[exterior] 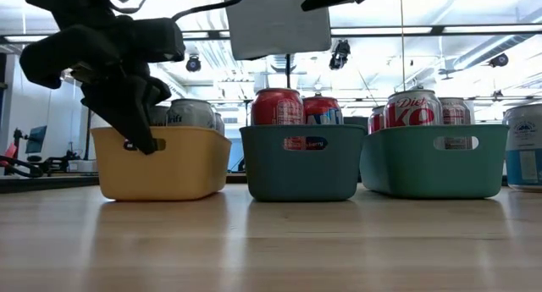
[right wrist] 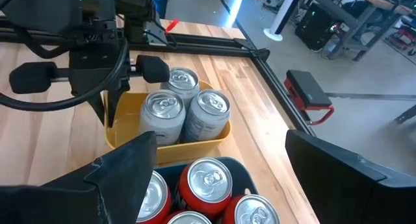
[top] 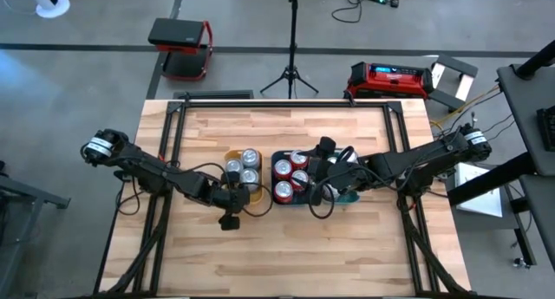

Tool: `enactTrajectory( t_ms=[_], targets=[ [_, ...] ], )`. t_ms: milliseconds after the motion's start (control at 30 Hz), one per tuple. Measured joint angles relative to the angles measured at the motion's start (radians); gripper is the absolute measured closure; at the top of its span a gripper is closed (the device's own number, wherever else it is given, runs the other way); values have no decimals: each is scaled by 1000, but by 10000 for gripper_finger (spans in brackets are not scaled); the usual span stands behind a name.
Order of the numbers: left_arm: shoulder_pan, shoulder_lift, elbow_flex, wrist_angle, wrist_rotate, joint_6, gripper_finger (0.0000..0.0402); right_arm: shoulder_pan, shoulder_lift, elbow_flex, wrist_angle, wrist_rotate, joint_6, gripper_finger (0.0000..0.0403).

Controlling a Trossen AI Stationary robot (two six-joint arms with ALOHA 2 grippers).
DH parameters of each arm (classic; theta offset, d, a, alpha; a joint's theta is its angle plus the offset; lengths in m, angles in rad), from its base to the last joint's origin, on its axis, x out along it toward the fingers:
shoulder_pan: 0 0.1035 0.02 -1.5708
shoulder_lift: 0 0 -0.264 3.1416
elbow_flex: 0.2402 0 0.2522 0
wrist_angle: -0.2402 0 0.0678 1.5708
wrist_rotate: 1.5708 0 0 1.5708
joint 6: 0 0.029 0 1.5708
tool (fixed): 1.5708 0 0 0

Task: Sort soda cans
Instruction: Adjust the yellow bin

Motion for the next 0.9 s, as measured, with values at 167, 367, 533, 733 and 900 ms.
enactTrajectory(
  t_ms=[167, 367, 533, 733, 900],
  targets=[
    [0, 0, 0, -2, 3, -18, 401, 0, 0, 0, -21, 0, 15, 60],
    [-3, -1, 0, -6, 6, -60, 401, 1, 0, 0, -65, 0, 47, 58],
    [-6, -2, 0, -7, 21, -95, 401, 2, -2, 11, -109, 0, 66, 54],
    [-10, -3, 0, -13, 27, -128, 401, 2, -3, 29, -157, 0, 97, 55],
    [-20, -4, 0, -13, 27, -159, 401, 2, -3, 29, -161, -1, 100, 51]
  ],
)
